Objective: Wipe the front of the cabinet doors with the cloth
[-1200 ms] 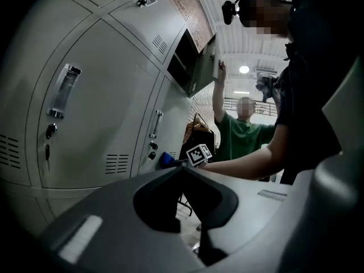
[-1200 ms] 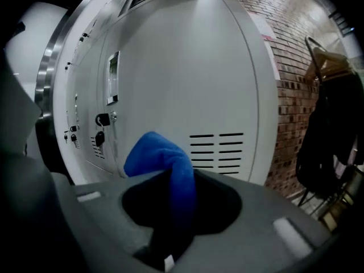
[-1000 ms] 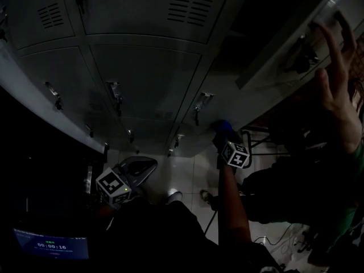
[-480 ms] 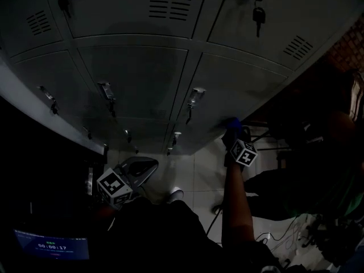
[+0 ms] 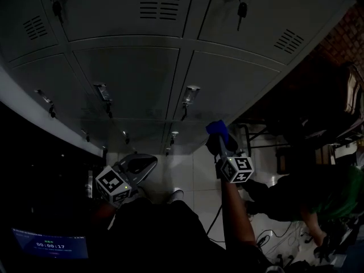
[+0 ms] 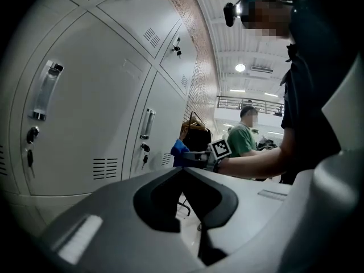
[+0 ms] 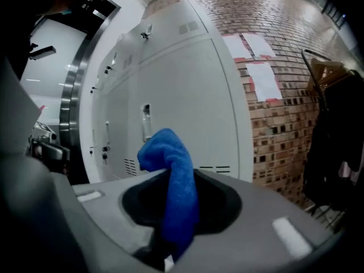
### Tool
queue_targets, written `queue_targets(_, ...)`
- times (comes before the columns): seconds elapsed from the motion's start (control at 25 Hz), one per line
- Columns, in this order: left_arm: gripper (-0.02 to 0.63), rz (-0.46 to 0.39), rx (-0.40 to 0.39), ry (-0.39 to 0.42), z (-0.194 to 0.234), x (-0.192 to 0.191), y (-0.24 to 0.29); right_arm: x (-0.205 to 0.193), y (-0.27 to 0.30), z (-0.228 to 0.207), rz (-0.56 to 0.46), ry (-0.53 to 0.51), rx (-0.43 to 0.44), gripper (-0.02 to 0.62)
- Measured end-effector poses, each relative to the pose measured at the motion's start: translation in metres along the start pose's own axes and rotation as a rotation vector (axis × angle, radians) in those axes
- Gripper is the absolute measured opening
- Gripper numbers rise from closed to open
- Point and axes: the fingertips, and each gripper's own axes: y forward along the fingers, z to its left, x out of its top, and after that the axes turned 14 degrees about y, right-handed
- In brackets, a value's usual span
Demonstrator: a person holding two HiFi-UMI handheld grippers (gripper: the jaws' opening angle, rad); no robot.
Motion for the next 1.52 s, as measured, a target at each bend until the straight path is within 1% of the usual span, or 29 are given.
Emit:
queue_targets(0.16, 0.002, -0.005, -0.002, 0.004, 0.0, 0.002, -0.001, 0.007, -0.016, 0.061, -0.018, -0.009, 0.135, 0.083)
queue_targets(0.32, 0.002, -0.013, 0.021, 0.022, 0.004, 0.006, -0.004, 0.008, -0.029, 0.115, -0.02, 0.022, 0.247, 0.083)
queue_targets(0.52, 0.002, -0.03, 0.046, 0.035, 0.008, 0.008, -0.01, -0.006, -0.043, 0.167, -0.01, 0.027, 0.371, 0.083)
queue_targets(0.72, 0.002, -0.038, 0.067, 0.035, 0.013, 0.007, -0.016, -0.028, -0.045, 0.2, 0.046, -0.005, 0.466, 0.083)
queue_targets(0.84, 0.002, -0.035, 0.073, 0.031, 0.014, 0.005, -0.019, -0.032, -0.045, 0.212, 0.061, -0.024, 0.5, 0.083)
queue_targets(0.96, 0.002, -0.033, 0.073, 0.025, 0.014, 0.003, -0.021, -0.033, -0.043, 0.217, 0.066, -0.033, 0.516, 0.083)
queue_targets(1.52, 0.002, -0.028, 0.063, 0.008, 0.012, 0.001, -0.02, -0.039, -0.038, 0.216, 0.097, -0.029, 0.519, 0.083)
